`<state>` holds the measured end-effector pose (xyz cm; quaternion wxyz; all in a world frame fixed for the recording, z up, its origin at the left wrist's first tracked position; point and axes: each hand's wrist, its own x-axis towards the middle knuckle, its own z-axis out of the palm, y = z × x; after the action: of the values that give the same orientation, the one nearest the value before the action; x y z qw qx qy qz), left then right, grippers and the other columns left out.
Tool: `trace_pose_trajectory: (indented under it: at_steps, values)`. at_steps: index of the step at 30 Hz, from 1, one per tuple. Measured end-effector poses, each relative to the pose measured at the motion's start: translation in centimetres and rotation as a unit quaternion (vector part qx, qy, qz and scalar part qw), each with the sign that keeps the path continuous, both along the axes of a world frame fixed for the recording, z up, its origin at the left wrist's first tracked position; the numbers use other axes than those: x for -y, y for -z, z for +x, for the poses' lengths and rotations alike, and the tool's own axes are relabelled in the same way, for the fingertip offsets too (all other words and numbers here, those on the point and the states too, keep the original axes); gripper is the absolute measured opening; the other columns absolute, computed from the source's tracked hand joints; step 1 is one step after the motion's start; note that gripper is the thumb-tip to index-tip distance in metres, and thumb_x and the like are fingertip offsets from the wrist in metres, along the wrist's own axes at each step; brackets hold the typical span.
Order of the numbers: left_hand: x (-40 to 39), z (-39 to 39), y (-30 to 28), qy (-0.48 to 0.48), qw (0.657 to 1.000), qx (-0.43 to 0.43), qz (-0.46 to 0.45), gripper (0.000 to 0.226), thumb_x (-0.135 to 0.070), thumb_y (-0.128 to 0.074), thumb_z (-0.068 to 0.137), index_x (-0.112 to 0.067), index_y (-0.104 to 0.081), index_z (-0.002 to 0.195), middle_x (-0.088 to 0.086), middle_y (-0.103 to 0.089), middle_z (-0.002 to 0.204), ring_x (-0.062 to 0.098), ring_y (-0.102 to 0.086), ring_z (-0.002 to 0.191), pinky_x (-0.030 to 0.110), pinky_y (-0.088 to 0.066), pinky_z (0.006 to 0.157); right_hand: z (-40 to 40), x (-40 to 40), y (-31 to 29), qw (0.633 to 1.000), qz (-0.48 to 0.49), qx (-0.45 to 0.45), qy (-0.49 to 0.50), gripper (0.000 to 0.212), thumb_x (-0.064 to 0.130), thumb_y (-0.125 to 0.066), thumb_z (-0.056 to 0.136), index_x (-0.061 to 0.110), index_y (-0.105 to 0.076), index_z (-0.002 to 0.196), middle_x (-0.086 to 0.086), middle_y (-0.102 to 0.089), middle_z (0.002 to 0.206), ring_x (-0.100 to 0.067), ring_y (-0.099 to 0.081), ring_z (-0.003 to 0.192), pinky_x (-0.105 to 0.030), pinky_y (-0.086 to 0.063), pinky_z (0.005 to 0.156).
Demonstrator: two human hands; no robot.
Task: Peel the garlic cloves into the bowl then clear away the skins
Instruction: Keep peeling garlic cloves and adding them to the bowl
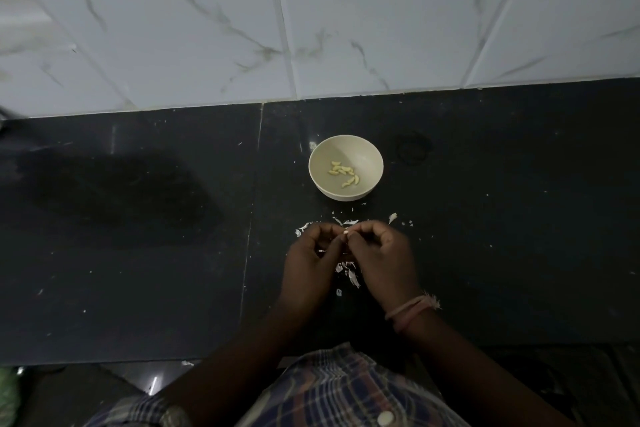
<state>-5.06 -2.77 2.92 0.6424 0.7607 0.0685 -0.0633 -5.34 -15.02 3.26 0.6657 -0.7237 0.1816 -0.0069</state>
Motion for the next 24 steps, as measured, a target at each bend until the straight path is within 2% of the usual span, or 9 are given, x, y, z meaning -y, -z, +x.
trace_pose_trajectory:
  at_steps: [8,11,14,20,24]
  values:
    - [-0.2,-0.4,-1.0,-0.008,0.997,0.058,0.044,0.014,-0.006,-0.074,0.09,-0.019,-0.074,0.094,-0.016,-0.075,0.084,0.0,-0.07,0.075,0.013,-0.051,0.067,-0.1,-0.1,-0.7,0.999,-0.048,0.021,-0.007,0.011,0.007,-0.072,0.084,0.018,-0.073,0.082,0.004,-0.073,0.078,-0.004,-0.068,0.072,-0.015,-0.052,0.064]
    - [-0.4,-0.2,-1.1,0.0,0.996,0.069,0.056,0.017,-0.006,-0.075,0.089,-0.02,-0.078,0.097,-0.015,-0.077,0.086,0.002,-0.072,0.078,0.016,-0.054,0.071,-0.1,0.0,-0.7,0.999,-0.047,0.022,-0.011,0.01,0.006,-0.072,0.084,0.016,-0.074,0.083,0.003,-0.073,0.076,-0.003,-0.067,0.069,-0.015,-0.051,0.063]
    - [-0.3,-0.1,-1.2,0.012,0.994,0.08,0.066,0.025,-0.005,-0.076,0.088,-0.029,-0.077,0.093,-0.016,-0.077,0.087,0.001,-0.072,0.08,0.016,-0.054,0.073,-0.1,0.0,-0.7,0.998,-0.054,0.022,0.004,0.012,0.004,-0.071,0.082,0.016,-0.074,0.081,0.003,-0.073,0.076,0.0,-0.065,0.067,-0.014,-0.05,0.063]
    - [-0.6,0.0,-0.6,0.01,0.994,0.074,0.081,0.017,-0.008,-0.078,0.086,-0.023,-0.08,0.094,-0.014,-0.077,0.086,0.006,-0.072,0.079,0.026,-0.058,0.074,0.1,-0.2,-0.8,0.999,-0.05,0.021,-0.003,0.018,0.002,-0.071,0.081,0.019,-0.075,0.075,0.008,-0.072,0.069,0.0,-0.065,0.065,-0.014,-0.05,0.063]
    - [-0.7,0.0,-0.6,0.024,0.995,0.061,0.076,0.021,-0.007,-0.077,0.087,-0.027,-0.079,0.091,-0.016,-0.077,0.083,0.003,-0.072,0.076,0.018,-0.055,0.07,0.0,-0.1,-0.8,0.999,-0.041,0.009,-0.014,0.015,0.001,-0.07,0.08,0.014,-0.076,0.075,0.006,-0.07,0.065,-0.003,-0.063,0.06,-0.016,-0.049,0.058]
